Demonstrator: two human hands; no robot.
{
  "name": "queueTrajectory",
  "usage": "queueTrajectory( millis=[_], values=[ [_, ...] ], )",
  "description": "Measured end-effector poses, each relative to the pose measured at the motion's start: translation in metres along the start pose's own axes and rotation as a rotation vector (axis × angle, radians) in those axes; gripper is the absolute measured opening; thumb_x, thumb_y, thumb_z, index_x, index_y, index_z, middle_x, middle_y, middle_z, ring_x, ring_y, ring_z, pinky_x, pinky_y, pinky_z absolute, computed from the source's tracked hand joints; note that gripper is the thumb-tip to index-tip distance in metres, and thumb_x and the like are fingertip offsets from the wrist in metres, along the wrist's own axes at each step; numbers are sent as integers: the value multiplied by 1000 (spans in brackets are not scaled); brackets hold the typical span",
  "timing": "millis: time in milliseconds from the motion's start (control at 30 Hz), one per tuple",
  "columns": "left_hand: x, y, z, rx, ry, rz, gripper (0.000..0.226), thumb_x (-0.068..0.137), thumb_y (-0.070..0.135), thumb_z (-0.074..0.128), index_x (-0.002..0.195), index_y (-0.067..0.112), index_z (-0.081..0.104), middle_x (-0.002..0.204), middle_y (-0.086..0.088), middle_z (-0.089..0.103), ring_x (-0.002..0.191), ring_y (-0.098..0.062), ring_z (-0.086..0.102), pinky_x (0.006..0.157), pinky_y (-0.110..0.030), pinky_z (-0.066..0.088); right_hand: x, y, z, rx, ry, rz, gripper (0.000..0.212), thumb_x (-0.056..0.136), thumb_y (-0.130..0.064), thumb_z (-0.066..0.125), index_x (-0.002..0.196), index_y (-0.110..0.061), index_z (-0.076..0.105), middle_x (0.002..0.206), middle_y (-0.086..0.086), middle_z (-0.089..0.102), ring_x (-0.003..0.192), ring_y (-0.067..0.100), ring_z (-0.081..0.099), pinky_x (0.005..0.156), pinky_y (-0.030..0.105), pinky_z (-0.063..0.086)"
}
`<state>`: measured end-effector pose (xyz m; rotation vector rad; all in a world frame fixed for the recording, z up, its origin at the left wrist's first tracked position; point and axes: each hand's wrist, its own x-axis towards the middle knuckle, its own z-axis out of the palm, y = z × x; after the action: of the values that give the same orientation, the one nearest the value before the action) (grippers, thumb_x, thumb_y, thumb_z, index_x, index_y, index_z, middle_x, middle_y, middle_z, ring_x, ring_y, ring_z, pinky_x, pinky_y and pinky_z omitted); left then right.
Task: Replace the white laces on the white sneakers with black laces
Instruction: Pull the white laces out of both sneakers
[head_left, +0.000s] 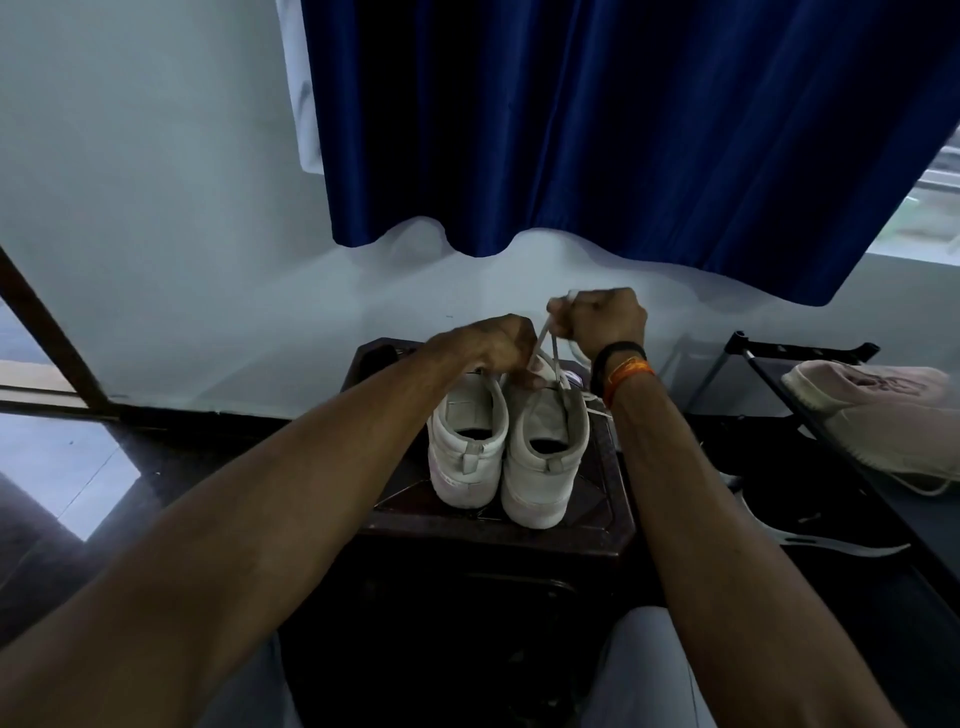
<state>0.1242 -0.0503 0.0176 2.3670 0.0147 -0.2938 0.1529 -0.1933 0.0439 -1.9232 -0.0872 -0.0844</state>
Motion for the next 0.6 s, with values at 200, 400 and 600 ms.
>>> queueTrajectory(
  millis=[200, 400, 600],
  values=[
    [-4, -2, 4, -67, 11, 52, 37, 81, 13, 83, 107, 11, 57, 110, -7, 67, 101, -21, 67, 82, -31, 59, -1, -29, -3, 212, 54, -191, 3, 87, -11, 77, 90, -9, 79, 76, 1, 76, 67, 16, 73, 78, 35, 63],
    [-9, 11, -8, -289, 36, 156, 28, 88, 0, 72, 115, 4, 71, 114, -9, 70, 101, -16, 66, 83, -23, 57, -3, -14, -3, 256, -48, -164, 4, 87, -12, 78, 87, -15, 79, 77, 3, 76, 73, 20, 75, 82, 37, 63],
    [-3, 10, -17, -310, 16, 173, 27, 105, 14, 48, 109, 8, 74, 110, -4, 73, 83, -12, 52, 72, -23, 45, 3, -4, -8, 314, -85, -118, 8, 87, -14, 78, 93, -10, 79, 81, 6, 76, 77, 20, 74, 87, 42, 61]
  ],
)
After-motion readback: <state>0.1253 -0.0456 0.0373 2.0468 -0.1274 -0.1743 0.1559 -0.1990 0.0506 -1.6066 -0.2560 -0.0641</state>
